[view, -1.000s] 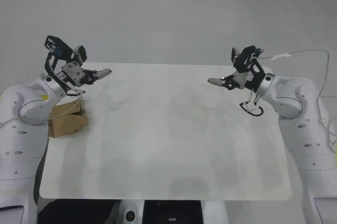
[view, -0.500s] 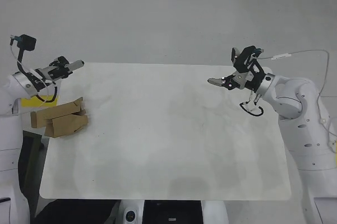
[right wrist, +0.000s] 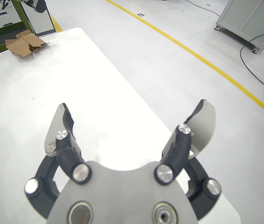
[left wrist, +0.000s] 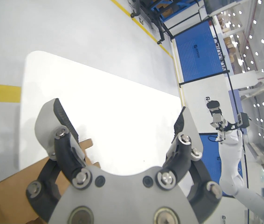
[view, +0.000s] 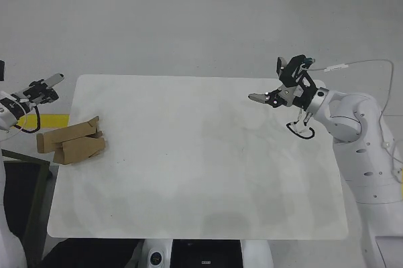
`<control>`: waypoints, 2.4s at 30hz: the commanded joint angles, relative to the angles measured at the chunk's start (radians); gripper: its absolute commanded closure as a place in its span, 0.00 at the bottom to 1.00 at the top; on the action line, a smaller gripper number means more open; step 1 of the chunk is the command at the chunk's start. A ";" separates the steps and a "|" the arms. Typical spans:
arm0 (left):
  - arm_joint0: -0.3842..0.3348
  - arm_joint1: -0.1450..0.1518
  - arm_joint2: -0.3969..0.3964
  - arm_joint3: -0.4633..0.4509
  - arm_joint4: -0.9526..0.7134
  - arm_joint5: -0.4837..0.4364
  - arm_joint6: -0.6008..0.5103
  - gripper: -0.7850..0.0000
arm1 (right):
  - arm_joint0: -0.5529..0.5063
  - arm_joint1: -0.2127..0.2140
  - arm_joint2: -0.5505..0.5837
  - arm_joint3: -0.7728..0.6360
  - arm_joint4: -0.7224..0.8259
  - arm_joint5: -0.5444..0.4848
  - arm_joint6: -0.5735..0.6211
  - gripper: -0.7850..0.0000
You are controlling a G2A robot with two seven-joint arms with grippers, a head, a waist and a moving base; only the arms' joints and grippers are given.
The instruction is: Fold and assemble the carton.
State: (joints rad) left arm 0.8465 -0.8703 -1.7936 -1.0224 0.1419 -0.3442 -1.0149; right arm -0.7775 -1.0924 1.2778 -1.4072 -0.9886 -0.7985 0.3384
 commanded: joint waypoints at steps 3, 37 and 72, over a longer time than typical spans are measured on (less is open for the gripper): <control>0.023 0.017 -0.051 0.053 0.048 -0.010 0.091 0.00 | 0.000 0.000 0.000 0.000 0.000 0.000 0.000 0.00; 0.371 0.052 -0.173 0.091 -0.032 0.132 0.128 0.00 | 0.000 0.000 0.000 0.000 0.000 0.000 0.000 0.00; 0.281 0.057 -0.135 0.165 -0.372 0.065 -0.074 1.00 | 0.000 0.000 0.000 0.000 0.000 0.000 0.000 0.00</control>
State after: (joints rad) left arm 1.1325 -0.8128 -1.9268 -0.8533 -0.2069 -0.2795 -1.0832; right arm -0.7775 -1.0924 1.2778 -1.4072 -0.9886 -0.7985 0.3384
